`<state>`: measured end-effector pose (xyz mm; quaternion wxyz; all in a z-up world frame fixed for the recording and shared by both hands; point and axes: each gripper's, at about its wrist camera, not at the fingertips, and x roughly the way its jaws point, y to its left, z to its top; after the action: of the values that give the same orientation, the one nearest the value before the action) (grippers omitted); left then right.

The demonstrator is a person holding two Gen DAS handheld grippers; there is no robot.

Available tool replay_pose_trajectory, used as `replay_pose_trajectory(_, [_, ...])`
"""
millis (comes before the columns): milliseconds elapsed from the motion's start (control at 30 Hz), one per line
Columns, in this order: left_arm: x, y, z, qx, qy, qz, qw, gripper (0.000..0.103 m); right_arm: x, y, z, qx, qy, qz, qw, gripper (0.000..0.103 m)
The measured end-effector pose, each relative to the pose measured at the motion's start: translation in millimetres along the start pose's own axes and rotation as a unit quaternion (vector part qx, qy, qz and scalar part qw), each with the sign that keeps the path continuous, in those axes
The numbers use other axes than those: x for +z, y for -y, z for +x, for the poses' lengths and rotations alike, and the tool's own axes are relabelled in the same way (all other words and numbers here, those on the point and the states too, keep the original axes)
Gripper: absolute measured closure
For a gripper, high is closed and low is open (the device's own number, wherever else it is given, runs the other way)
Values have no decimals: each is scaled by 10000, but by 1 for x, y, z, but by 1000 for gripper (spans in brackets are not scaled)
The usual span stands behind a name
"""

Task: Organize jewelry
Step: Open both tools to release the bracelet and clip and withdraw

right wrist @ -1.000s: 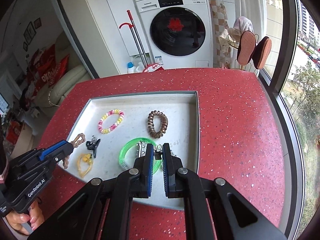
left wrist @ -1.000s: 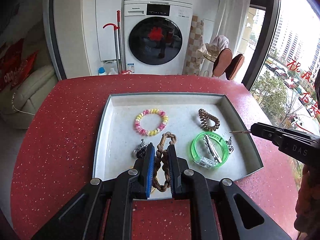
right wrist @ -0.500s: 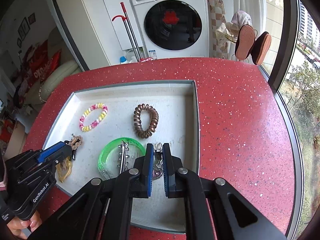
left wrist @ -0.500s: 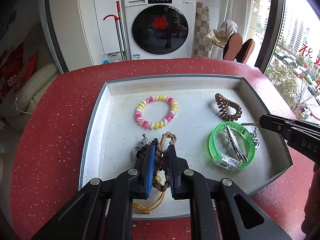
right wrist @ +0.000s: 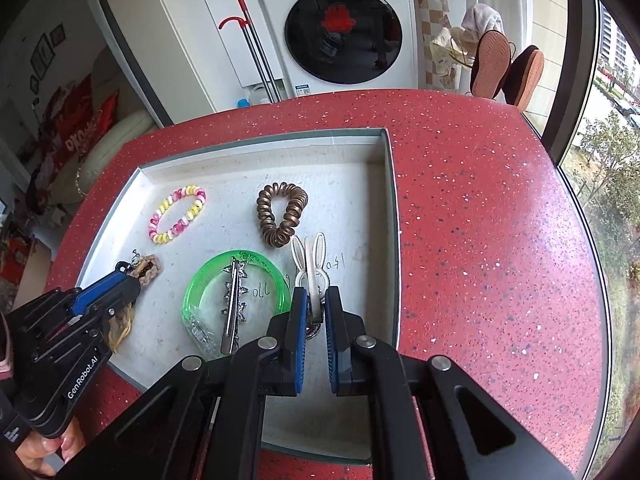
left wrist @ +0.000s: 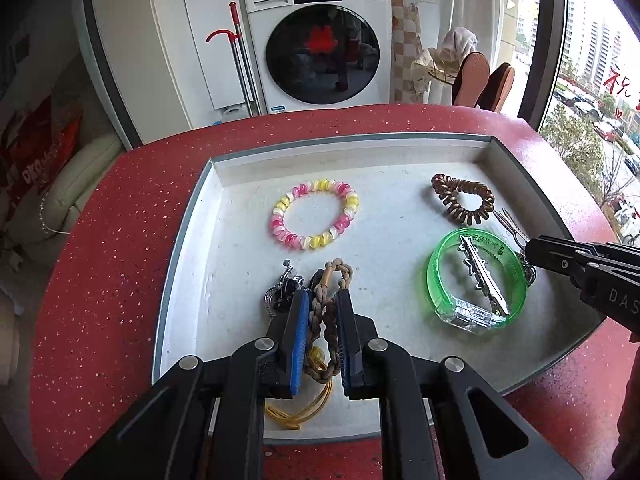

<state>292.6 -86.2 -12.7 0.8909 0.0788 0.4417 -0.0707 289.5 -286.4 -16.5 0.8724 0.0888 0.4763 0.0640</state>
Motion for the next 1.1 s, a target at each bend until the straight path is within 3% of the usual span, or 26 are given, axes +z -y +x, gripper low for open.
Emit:
replay_pose_trajectory(133, [1,3,1,61,-5,70,10000,71,-1,-1,2,41,-82,0,10000,92])
replay_pose_trajectory(200, [1,3,0,73,-3,91,9999,71,-2,0,2,71,-106,12,9999,85])
replay_pose_trajectory(267, [-1,3,0,116,-7,101,9999,71,-3,0,1,129,-87,10,9999,70])
replay_pose_trajectory(367, [0,5,0,164,-33,103,9998,71,-3,-1,-2,177,-43,10,9998,57])
replay_pose_trajectory(867, [0,3,-8,176,40,30,9998,70,-14,3,-48,439,304,280,9982,51])
replay_pose_trajectory(900, [0,3,-9,164,44,22,9999,49,-16,4,-51,456,300,311,9980,51])
replay_pose_trajectory(933, [0,3,-11,187,72,-3,9998,8,-17,5,-52,462,302,337,9979,51])
replay_pose_trajectory(967, [-1,2,-15,229,177,-45,9996,0,-19,5,-55,465,311,355,9978,51])
replay_pose_trajectory(1033, [-1,2,-26,221,445,-56,9987,0,-21,6,-58,454,325,359,9978,51])
replay_pose_trajectory(1100, [2,4,-28,206,416,0,9989,0,-23,5,-60,438,313,355,9979,51])
